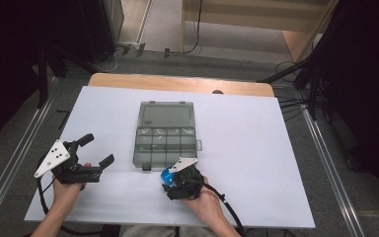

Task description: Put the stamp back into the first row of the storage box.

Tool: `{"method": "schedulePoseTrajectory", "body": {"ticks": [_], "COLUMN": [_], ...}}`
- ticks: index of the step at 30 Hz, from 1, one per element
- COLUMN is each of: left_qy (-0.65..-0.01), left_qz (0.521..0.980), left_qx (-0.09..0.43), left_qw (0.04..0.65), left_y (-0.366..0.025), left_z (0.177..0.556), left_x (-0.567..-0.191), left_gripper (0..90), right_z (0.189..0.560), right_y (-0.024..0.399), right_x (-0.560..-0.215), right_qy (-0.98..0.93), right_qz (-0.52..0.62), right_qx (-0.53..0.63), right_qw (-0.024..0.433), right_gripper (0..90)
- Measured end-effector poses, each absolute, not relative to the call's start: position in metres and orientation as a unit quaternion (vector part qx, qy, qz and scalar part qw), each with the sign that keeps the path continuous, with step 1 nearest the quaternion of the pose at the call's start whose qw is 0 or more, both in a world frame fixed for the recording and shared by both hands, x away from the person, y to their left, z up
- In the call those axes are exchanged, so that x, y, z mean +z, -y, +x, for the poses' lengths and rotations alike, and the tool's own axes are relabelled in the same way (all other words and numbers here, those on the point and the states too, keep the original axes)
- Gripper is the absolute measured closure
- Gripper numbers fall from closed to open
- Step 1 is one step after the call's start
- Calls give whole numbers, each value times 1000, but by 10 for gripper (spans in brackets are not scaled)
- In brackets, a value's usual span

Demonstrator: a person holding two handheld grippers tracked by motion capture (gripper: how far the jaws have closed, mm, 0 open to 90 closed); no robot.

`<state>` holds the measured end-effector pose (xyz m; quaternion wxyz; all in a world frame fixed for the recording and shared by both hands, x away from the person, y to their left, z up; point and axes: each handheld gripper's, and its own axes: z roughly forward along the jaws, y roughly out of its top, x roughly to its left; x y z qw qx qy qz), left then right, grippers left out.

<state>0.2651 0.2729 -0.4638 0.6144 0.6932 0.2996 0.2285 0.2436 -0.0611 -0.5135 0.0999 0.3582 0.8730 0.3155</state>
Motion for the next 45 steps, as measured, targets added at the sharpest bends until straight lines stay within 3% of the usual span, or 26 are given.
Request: {"method": "schedulePoseTrajectory", "body": {"ticks": [7,26,45], "left_qy": [-299,-300,-302], "left_qz": [693,692,691], "left_qx": [228,228,229], "left_qw": [615,616,615], "left_y": [-273,-273,-273], "left_z": [265,265,265], "left_x": [-464,-464,-464], "left_gripper": [0,0,0], "right_z": [244,245,244], "right_y": [63,62,71], "right_x": [-512,-502,-475], "right_qy": [-878,-894,-886], "right_qz": [352,332,325], "right_qx": [309,292,323], "right_qw": [104,71,69], "right_gripper": [412,419,419]}}
